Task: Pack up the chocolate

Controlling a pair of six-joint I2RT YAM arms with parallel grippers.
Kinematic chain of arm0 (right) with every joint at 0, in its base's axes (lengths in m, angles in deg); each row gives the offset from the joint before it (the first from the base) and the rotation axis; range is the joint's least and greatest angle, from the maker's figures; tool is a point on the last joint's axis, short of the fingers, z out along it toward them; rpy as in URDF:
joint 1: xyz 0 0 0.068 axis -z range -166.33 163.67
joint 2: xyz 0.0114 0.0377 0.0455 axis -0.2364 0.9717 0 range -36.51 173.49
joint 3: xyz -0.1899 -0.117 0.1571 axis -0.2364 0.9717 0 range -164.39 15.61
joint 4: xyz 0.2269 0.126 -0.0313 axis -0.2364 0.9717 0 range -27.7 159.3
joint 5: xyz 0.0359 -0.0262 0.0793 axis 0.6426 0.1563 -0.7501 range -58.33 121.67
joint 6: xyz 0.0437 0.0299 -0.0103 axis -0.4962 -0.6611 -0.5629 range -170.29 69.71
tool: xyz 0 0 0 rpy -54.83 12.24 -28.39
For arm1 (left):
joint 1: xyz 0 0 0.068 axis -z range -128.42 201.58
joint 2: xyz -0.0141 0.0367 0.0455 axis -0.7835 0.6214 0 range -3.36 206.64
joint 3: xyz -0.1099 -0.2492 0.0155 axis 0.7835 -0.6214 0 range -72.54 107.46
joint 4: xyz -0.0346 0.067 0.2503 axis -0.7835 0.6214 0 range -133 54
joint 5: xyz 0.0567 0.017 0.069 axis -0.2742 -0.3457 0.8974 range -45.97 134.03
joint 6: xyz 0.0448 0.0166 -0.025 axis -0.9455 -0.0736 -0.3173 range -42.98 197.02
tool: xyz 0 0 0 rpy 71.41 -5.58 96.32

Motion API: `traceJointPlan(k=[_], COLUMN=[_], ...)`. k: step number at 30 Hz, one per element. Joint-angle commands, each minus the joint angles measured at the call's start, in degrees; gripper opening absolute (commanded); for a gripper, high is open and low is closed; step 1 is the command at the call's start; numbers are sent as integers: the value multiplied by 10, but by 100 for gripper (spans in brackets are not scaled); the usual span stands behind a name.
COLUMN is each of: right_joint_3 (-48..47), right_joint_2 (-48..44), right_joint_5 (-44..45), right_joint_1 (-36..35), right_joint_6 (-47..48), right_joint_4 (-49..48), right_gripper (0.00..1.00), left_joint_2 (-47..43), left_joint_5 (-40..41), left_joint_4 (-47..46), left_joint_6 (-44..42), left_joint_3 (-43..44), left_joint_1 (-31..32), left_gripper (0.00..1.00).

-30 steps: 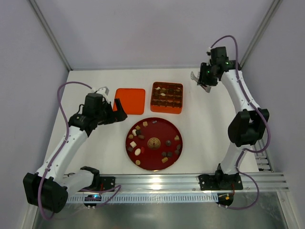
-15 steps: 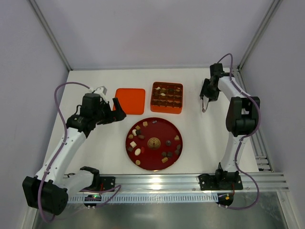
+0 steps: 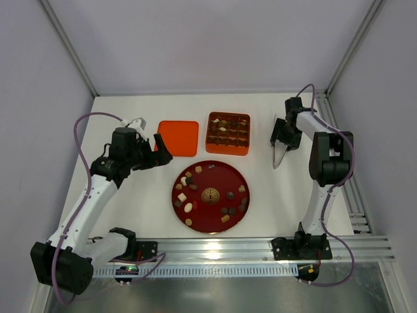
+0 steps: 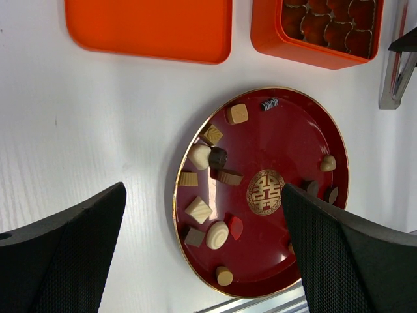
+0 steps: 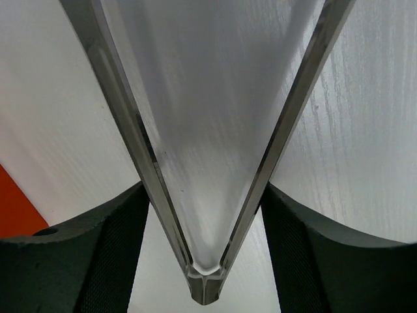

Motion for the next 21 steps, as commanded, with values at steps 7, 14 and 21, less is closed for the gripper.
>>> traceJointPlan(k=[7, 14, 21], right_joint_3=[7, 48, 115], right_joint_2=[-7, -89, -280], right_joint_5=[1, 19, -2], right_joint_1=[-1, -1, -14], right_joint_6=[5, -6, -36], right_joint_4=[-21, -33, -87], right_gripper=[86, 100, 100], left_joint_2=[-3, 5, 46], left_joint_5=[1, 15, 62], left_joint_4=[-13, -11, -12], left_joint_6=[-1, -4, 0], left_joint_3=[11, 11, 24], left_joint_1=[-5, -4, -5], left_gripper=[100, 100, 100])
